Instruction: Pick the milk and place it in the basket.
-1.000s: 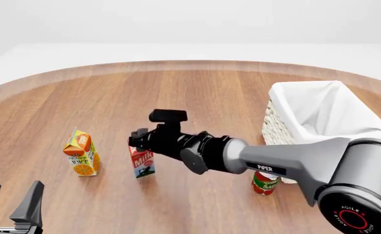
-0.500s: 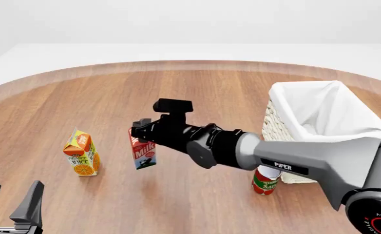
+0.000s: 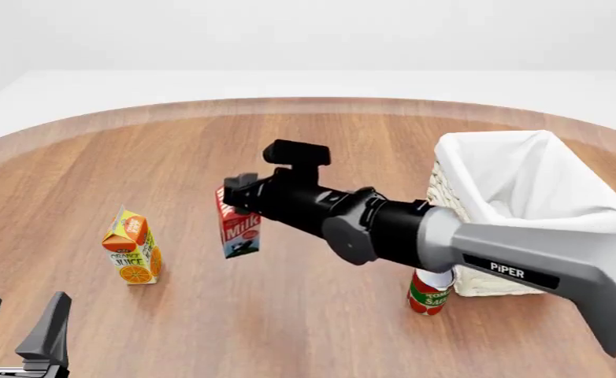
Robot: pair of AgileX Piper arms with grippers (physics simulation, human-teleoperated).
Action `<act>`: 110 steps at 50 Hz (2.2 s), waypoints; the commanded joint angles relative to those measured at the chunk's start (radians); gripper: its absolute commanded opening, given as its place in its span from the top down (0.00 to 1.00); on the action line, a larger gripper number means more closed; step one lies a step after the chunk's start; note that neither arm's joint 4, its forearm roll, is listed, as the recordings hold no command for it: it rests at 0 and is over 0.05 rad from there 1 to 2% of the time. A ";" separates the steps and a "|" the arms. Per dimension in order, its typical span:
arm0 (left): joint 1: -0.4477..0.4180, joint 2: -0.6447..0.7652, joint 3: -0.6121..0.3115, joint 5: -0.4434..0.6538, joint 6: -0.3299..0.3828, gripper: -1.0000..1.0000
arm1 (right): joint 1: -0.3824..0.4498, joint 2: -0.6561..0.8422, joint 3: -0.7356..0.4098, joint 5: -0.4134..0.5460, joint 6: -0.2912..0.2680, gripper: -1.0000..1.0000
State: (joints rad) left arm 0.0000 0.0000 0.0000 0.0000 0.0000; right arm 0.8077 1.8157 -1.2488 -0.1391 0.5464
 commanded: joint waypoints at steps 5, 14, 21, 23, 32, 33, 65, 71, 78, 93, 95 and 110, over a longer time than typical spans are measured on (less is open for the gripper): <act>0.000 0.000 0.000 0.000 0.000 0.00 | -0.014 -0.077 0.003 0.002 0.020 1.00; 0.000 0.000 0.000 0.000 0.000 0.00 | -0.027 -0.114 0.011 0.014 0.017 1.00; 0.000 0.000 0.000 0.000 0.000 0.00 | -0.043 -0.156 0.029 0.022 0.013 1.00; 0.000 0.000 0.000 0.000 0.000 0.00 | -0.044 -0.164 0.032 0.022 0.011 1.00; 0.000 0.000 0.000 0.000 0.000 0.00 | -0.061 -0.215 0.063 0.025 0.008 1.00; 0.000 0.000 0.000 0.000 0.000 0.00 | -0.063 -0.222 0.065 0.027 0.009 1.00; 0.000 0.000 0.000 0.000 0.000 0.00 | -0.129 -0.384 0.102 0.088 -0.007 1.00; 0.000 0.000 0.000 0.000 0.000 0.00 | -0.136 -0.407 0.106 0.099 -0.005 1.00; 0.000 0.000 0.000 0.000 0.000 0.00 | -0.149 -0.440 0.117 0.109 -0.006 1.00; 0.000 0.000 0.000 0.000 0.000 0.00 | -0.184 -0.525 0.133 0.146 -0.003 1.00; 0.000 0.000 0.000 0.000 0.000 0.00 | -0.189 -0.538 0.135 0.152 -0.003 1.00; 0.000 0.000 0.000 0.000 0.000 0.00 | -0.221 -0.611 0.153 0.183 0.005 1.00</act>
State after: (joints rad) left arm 0.0000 0.0000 0.0000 0.0000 0.0000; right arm 0.6046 1.2606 -1.0865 0.0324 0.5322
